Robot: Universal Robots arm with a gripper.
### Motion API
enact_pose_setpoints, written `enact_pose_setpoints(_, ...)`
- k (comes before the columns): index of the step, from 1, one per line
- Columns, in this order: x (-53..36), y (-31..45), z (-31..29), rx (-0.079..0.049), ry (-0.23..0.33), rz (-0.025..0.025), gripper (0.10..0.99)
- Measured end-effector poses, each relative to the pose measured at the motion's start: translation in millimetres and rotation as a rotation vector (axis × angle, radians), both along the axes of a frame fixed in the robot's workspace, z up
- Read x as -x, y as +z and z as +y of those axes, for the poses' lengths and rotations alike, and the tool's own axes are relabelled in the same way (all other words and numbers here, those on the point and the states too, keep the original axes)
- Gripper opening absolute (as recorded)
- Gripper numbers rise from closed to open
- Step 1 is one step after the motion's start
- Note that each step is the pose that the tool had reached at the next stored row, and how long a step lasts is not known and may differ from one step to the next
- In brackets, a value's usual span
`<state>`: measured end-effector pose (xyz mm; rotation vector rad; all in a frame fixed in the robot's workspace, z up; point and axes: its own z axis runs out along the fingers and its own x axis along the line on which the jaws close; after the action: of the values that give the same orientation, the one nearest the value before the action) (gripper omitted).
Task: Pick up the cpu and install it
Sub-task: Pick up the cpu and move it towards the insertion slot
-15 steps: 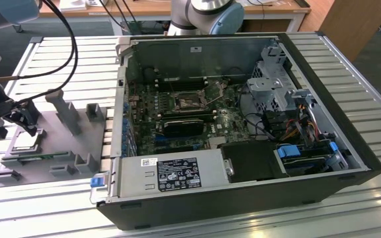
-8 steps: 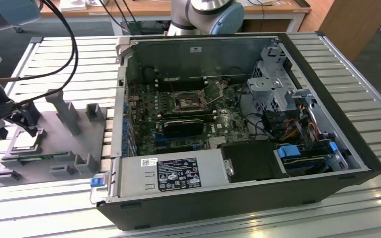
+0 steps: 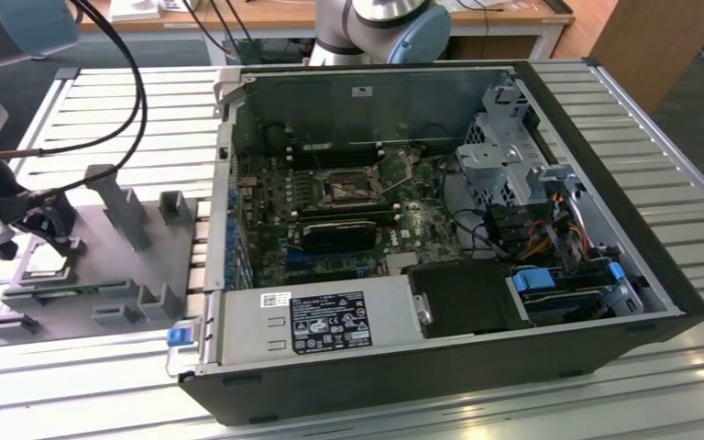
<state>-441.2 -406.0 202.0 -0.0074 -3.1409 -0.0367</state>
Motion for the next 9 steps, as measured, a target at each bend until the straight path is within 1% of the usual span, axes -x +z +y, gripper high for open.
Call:
enact_pose_setpoints(1,0.0,-1.1,0.0,0.0,0.0,0.003,0.678)
enact_pose_setpoints(3,0.0,-3.4,0.0,0.0,0.0,0.0047,0.678)
enact_pose_setpoints(9,0.0,-8.3,0.0,-0.001,-0.001,0.0052,0.678)
